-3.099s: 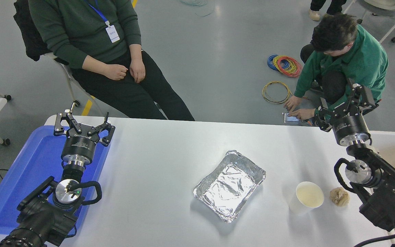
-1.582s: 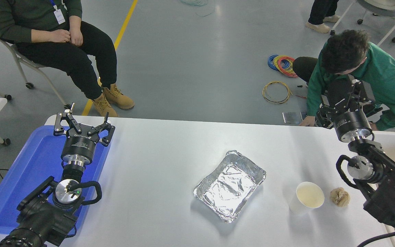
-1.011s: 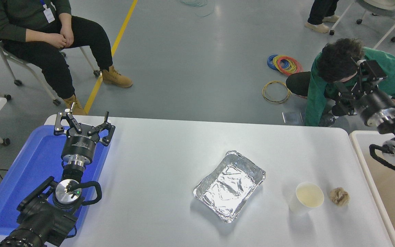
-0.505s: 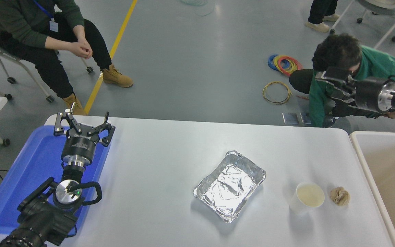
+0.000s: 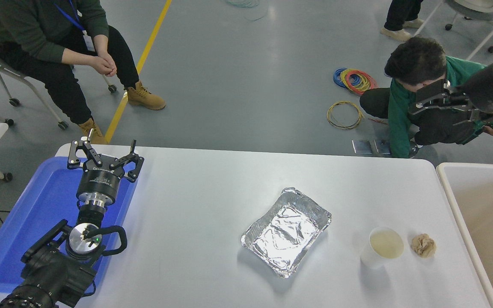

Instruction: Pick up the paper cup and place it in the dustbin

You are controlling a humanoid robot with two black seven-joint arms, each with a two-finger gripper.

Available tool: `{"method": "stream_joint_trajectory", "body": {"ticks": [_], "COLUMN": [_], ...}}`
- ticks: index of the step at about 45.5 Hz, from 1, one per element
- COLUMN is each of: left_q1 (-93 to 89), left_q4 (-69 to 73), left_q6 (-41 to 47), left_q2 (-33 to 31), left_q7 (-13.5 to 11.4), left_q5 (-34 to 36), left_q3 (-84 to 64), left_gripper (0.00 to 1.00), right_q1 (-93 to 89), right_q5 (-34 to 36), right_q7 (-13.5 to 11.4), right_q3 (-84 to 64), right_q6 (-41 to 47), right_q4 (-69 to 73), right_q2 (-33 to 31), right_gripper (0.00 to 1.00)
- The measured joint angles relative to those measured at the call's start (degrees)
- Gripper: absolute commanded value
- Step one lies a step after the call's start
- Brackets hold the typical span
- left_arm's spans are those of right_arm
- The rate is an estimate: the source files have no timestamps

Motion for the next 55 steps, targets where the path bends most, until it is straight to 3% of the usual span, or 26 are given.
{"method": "stream_joint_trajectory", "body": {"ticks": [20,38,55], "left_q1": [0.00,0.00,0.00], "left_q4": [0.00,0.00,0.00], "left_q6": [0.02,0.02,0.02], "left_q2": [-0.01,0.01,0.02], "left_q7": [0.00,0.00,0.00], "left_q5": [0.00,0.00,0.00], "left_q3": [0.00,0.00,0.00], "left_gripper": [1.00,1.00,1.00], "right_q1": [6.72,1.37,-7.46], "right_q5": [-2.12,-4.34,-5.92], "right_q7": [-0.57,-0.44,-0.48], "right_q3": [-4.66,-3.21,-1.22], "right_q6": [1.86,1.86,-5.79], "right_q4": [12.96,18.31,19.08], "right_q2": [1.42,2.05,3.05], "right_gripper": [1.00,1.00,1.00]}}
